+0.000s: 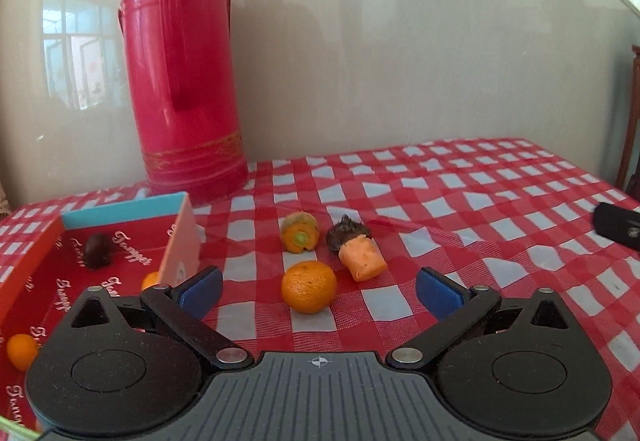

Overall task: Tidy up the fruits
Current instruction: 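Reach the left tool to the tangerine and close on it, then carry the tangerine over the box and open the left tool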

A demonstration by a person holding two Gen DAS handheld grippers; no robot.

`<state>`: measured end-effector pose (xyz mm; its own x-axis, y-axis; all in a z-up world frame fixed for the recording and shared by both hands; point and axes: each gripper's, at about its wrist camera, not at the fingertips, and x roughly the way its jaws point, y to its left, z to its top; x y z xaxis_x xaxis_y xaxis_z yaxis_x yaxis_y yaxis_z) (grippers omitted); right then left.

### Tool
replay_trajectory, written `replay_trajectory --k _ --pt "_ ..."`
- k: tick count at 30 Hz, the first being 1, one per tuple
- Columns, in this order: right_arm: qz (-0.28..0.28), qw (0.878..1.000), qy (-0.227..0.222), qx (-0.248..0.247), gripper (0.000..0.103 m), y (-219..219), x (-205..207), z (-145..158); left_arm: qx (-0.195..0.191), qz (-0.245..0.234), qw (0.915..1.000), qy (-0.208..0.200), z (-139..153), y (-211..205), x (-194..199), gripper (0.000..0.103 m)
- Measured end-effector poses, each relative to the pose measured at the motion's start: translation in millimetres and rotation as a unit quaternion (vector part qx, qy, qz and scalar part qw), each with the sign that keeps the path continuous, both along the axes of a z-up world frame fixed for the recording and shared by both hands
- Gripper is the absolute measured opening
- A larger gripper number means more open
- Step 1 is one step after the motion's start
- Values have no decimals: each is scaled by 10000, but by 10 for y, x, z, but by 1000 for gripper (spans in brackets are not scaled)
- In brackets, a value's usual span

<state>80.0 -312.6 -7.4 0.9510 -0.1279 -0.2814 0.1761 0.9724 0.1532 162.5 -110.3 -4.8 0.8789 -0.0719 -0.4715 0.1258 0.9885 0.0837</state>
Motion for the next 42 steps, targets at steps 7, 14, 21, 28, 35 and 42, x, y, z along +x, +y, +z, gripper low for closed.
replay_trajectory --k 7,14,21,28,35,42 --pt "-71 9999 85 61 85 -128 40 -36 -104 227 9986 473 -146 10 295 72" --pt "-65 9999 61 94 85 -138 26 -25 -69 252 9973 680 -224 -13 373 37" --pt "-50 9998 60 156 85 -107 35 -7 -128 46 9996 247 59 36 90 37" --pt "18 9997 143 197 85 25 72 -14 -65 103 9999 -92 337 329 -228 37" --pt "214 9995 226 101 94 250 77 -26 -60 419 9989 -189 454 754 -389 37" --pt "270 9992 259 125 97 471 123 -28 -120 752 9970 -124 449 1182 -440 37"
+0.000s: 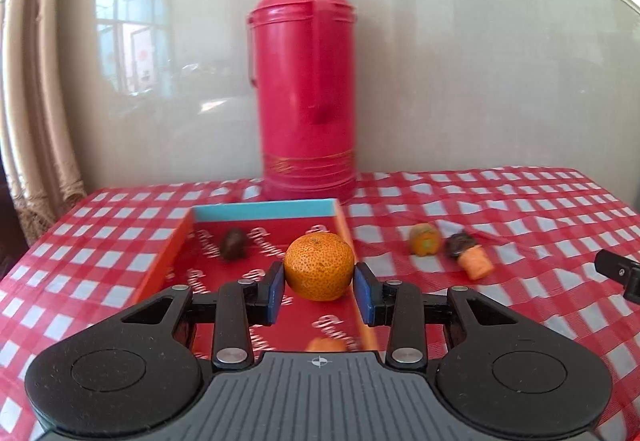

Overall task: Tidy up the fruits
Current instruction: 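Carry the tangerine over the box and open the left tool, then close the right tool on the second carrot piece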

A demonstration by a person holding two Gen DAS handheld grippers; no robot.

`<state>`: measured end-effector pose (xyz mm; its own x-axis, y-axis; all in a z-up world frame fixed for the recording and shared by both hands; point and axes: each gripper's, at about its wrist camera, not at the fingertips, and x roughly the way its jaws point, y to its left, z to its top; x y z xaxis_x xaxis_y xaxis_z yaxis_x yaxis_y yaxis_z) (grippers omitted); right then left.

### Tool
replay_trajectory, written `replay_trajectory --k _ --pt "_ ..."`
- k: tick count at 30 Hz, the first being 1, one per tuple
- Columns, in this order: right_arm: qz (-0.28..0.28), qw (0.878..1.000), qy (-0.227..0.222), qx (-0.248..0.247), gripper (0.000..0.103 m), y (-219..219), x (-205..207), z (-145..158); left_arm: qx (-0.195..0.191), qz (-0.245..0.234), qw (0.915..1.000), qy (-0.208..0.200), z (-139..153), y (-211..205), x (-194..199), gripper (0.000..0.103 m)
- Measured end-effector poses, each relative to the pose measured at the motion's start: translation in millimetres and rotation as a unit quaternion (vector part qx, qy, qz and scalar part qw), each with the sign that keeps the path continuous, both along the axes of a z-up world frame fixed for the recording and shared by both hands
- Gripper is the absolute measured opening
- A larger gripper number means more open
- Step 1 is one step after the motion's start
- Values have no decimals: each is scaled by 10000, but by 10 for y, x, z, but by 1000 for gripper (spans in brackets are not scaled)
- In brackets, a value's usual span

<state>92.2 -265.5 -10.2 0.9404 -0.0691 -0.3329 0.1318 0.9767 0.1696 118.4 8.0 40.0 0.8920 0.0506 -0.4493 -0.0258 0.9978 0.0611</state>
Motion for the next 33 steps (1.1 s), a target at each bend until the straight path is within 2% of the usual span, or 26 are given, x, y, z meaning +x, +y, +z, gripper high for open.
replay_trajectory --k 10,11,13,14,15,18,21,27,30,33 --pt "281 9996 54 15 97 318 100 -3 -67 371 9990 237 -129 398 -22 37" --pt "310 9995 60 6 97 339 101 -3 -98 393 9988 283 -135 429 -16 41" --pt "398 9992 72 8 97 375 110 1 -126 401 9990 165 -125 480 -60 67" --pt "404 9992 64 2 97 386 111 4 -52 468 9989 42 -114 489 -89 86" --pt "414 9991 50 -2 97 398 114 5 19 530 9986 -78 -100 493 -123 97" --pt "458 9989 54 -1 97 409 119 -1 -3 530 9983 -223 -66 535 -163 102" --pt "531 9984 180 -67 97 441 151 -25 -47 574 9979 -286 -60 581 -170 103" --pt "727 9941 112 -803 97 646 152 -25 -104 620 9976 -306 -72 635 -171 103" --pt "789 9908 -59 -1097 97 728 166 -22 -136 661 9973 -303 -93 685 -176 103" --pt "903 9898 52 -1100 96 769 289 -44 -169 723 9968 -296 -126 755 -185 103"
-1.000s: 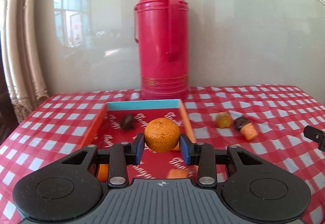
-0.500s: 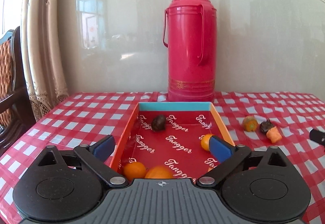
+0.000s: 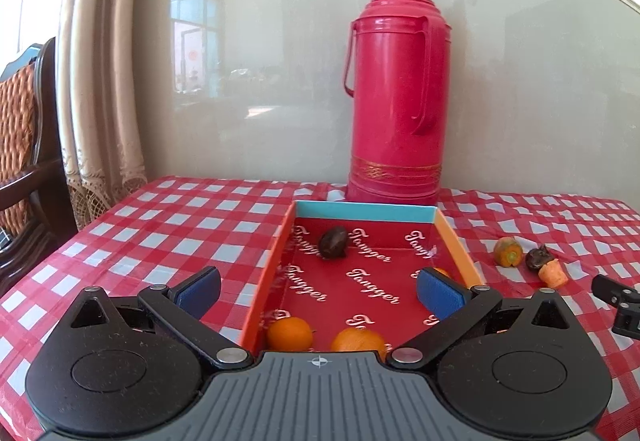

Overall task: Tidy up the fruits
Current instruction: 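Close the right tool on the second carrot piece, then carry the carrot piece into the box and open the right tool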

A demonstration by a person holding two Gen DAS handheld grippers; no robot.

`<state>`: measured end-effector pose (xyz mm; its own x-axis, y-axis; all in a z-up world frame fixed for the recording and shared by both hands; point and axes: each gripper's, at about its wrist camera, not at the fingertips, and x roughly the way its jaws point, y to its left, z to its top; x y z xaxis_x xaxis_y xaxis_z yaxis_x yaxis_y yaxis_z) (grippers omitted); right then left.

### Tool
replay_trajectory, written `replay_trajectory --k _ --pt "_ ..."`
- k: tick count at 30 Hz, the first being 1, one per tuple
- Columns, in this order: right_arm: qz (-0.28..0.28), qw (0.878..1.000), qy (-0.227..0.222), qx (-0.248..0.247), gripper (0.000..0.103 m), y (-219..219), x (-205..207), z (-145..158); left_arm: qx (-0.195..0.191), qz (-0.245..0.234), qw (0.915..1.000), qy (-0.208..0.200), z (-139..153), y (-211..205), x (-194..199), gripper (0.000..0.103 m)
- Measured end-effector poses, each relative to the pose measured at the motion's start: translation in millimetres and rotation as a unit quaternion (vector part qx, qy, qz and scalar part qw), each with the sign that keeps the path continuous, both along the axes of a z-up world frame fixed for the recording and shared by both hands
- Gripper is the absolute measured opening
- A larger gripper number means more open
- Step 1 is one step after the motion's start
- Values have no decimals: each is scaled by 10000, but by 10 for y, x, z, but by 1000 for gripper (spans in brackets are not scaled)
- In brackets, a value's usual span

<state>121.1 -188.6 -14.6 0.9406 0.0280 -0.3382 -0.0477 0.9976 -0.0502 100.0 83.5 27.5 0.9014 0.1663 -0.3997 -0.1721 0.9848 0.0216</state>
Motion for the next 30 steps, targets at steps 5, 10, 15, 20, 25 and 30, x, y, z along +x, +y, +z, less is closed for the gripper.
replay_trajectory --k 5,10,15,20,25,30 --pt "34 9988 463 129 86 52 306 -45 -30 164 9999 -17 -27 170 -31 103" --pt "-14 9967 807 16 85 173 503 38 -185 344 9992 33 -52 377 -18 103" --pt "-49 9935 1134 91 58 193 796 1 -260 497 9984 42 -80 513 4 103" --pt "-18 9879 1543 130 53 162 1051 -102 -330 598 9976 103 -117 620 27 103" --pt "-5 9843 1762 106 20 162 1119 -154 -454 674 9966 137 -139 722 38 103" --pt "-35 9877 1553 205 20 104 1003 -106 -485 677 9964 187 -153 755 37 103"
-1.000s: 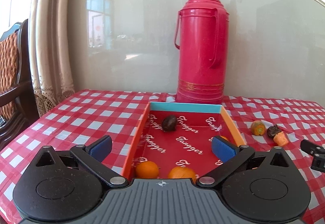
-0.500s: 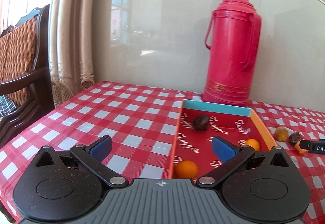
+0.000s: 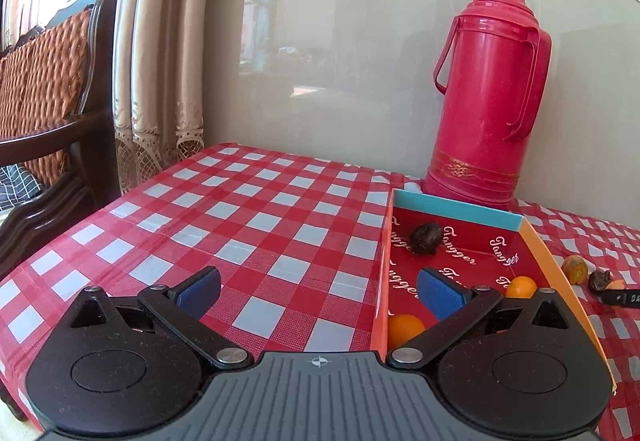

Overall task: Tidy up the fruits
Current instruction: 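Carry the carrot piece into the box and open the right tool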

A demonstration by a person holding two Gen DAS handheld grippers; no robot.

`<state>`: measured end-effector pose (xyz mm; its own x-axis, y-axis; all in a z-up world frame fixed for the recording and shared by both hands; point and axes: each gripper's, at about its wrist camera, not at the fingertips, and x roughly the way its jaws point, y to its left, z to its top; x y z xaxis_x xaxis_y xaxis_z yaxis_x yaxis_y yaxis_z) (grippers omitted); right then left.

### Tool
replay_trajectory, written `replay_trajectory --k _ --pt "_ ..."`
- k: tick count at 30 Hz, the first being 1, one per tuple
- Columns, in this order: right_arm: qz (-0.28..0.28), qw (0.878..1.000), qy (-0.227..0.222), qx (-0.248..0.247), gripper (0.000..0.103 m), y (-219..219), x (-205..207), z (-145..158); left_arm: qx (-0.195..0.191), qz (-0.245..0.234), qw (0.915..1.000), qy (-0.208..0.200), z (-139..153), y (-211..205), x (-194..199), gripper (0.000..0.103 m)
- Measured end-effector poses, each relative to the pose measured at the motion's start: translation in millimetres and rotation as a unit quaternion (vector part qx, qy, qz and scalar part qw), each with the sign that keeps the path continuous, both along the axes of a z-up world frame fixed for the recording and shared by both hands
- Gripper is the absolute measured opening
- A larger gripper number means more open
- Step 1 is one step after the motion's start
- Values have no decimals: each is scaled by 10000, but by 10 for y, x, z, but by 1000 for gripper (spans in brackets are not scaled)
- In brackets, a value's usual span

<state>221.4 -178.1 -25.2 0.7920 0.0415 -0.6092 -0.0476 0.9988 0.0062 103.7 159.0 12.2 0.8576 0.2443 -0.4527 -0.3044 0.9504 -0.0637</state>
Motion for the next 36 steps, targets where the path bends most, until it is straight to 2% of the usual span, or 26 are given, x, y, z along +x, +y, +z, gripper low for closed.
replay_trajectory --k 5,13,18,24,25,26,27,28,29,30,34,36 --pt "104 9987 -485 94 20 -11 -224 168 34 -23 10000 23 21 -9 -17 103" --pt "767 9873 -1348 358 20 323 -752 460 63 -23 10000 42 45 -5 -61 103" --pt "1329 9794 -1448 454 20 686 -977 478 83 -6 9999 70 35 11 -82 103" --pt "1842 9728 -1384 242 21 1132 -1113 419 87 14 9999 144 2 31 -76 103" --pt "1936 9711 -1367 277 30 1176 -1105 398 86 19 9999 144 -2 36 -78 103" --pt "2014 9695 -1364 290 44 1192 -1104 390 85 21 9998 151 -4 40 -77 103" --pt "1962 9688 -1491 270 84 1206 -1136 376 82 21 9998 153 -4 42 -74 103" --pt "1789 9663 -1829 290 97 1193 -1214 378 80 19 9999 150 -4 45 -74 103" --pt "1705 9618 -2111 354 97 1157 -1262 382 81 18 9999 149 -3 44 -73 103" --pt "1654 9611 -2183 358 97 1129 -1276 395 82 13 9999 151 -2 40 -68 103" --pt "1171 9655 -2278 461 97 920 -1218 384 85 -24 9998 157 4 6 -51 103" --pt "891 9706 -2161 583 97 769 -1154 386 81 -38 9999 137 15 -24 -46 103"
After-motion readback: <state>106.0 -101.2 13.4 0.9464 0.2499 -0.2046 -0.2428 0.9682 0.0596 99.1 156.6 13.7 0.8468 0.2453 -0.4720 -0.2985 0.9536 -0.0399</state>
